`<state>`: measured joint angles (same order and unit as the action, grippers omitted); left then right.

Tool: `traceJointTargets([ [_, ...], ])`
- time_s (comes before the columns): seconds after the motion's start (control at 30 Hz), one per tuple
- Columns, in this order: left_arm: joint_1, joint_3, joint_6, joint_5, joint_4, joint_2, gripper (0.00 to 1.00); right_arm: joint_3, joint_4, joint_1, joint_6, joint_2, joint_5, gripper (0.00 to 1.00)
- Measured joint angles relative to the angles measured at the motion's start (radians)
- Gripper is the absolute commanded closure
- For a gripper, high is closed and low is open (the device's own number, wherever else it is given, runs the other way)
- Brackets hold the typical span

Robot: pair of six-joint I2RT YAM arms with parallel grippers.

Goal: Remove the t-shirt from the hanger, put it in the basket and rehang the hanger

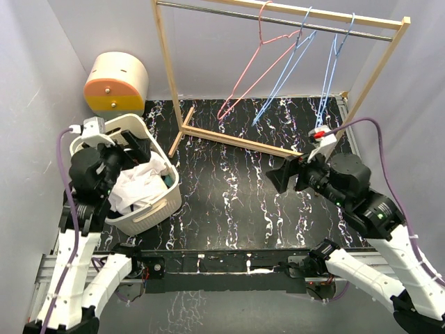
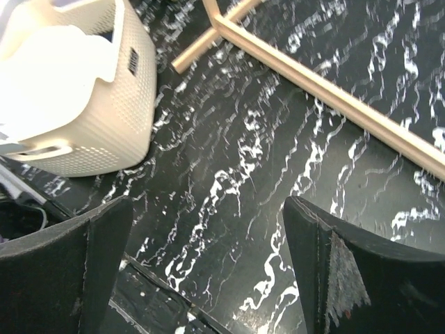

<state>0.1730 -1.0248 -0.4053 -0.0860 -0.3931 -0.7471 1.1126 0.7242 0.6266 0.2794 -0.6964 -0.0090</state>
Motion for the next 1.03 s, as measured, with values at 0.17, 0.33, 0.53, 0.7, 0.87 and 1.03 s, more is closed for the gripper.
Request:
traceJointTargets([
  [0.17,0.000,0.028,0.068,0.172,0.137,0.056,0.03,-0.082,0.011,0.000,0.043,-0.049,0.064,0.02],
  [0.33,0.000,0.058,0.119,0.264,0.183,-0.039,0.03,-0.190,-0.014,0.000,0.076,-0.064,0.156,0.02],
  [0.53,0.000,0.175,0.137,0.278,0.184,-0.048,0.03,-0.283,-0.114,0.000,0.108,-0.008,0.254,0.01],
  [0.7,0.000,0.227,0.136,0.270,0.200,-0.010,0.03,-0.307,-0.173,0.000,0.143,-0.005,0.333,0.01],
  [0.87,0.000,0.270,0.135,0.253,0.201,0.017,0.03,-0.306,-0.195,0.000,0.169,-0.053,0.403,0.02],
  [1.03,0.005,0.272,0.136,0.232,0.200,0.031,0.03,-0.306,-0.199,0.000,0.189,-0.101,0.426,0.02],
])
